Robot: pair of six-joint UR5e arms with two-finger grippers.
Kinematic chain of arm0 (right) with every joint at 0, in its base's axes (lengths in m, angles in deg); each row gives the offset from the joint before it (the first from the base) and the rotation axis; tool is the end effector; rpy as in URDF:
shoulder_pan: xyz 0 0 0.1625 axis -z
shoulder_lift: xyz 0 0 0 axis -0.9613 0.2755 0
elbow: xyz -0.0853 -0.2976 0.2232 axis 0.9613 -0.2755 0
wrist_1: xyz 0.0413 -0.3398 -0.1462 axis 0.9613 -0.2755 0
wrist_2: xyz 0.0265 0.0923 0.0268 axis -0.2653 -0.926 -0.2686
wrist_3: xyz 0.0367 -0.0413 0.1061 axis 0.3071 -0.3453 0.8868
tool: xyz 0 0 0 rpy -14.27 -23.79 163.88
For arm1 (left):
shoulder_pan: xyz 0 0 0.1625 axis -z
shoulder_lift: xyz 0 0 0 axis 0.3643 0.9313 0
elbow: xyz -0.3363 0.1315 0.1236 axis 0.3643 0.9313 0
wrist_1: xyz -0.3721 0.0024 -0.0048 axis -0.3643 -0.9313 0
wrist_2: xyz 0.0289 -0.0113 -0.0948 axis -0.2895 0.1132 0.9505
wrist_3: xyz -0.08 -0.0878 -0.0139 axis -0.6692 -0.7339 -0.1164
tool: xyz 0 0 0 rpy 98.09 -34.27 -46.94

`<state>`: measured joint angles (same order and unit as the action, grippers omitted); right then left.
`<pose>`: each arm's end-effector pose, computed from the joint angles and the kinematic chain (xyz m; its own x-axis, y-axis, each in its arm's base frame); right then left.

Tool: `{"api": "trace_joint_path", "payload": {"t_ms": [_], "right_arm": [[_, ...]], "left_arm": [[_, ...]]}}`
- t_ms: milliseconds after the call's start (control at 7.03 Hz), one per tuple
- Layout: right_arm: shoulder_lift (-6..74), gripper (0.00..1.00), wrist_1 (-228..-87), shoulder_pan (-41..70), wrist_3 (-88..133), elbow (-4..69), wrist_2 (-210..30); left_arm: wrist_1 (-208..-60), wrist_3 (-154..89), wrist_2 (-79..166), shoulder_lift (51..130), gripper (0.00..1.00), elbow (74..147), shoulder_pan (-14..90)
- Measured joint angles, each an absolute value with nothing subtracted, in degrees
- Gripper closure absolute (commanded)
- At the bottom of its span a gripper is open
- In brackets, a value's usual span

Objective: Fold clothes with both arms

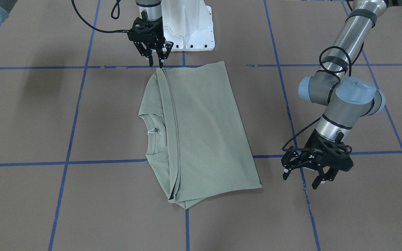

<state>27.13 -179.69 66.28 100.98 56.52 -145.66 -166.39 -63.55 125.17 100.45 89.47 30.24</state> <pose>-0.5042 -0.2268 0.2319 0.6731 0.1713 0.7194 -0.3260 0.9419 0.0807 0.3363 -0.5951 0.3907 0.6053 0.3276 -0.7255 0.2927 0.7559 0.5855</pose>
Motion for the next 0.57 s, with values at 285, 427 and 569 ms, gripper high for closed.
{"api": "trace_joint_path", "payload": {"t_ms": [285,427,569], "right_arm": [[24.6,0.00,-179.7,64.2,89.2,53.5,-149.8],[23.9,0.01,-179.8,63.7,82.1,51.8,-151.7],[23.3,0.21,-179.9,63.7,76.0,50.0,-152.8]], "left_arm": [[-166.4,-63.6,125.2,100.5,0.00,89.5,30.1],[-166.4,-63.6,125.2,100.5,0.00,89.4,30.0],[-166.4,-63.6,125.2,100.5,0.00,89.4,29.9]]}}
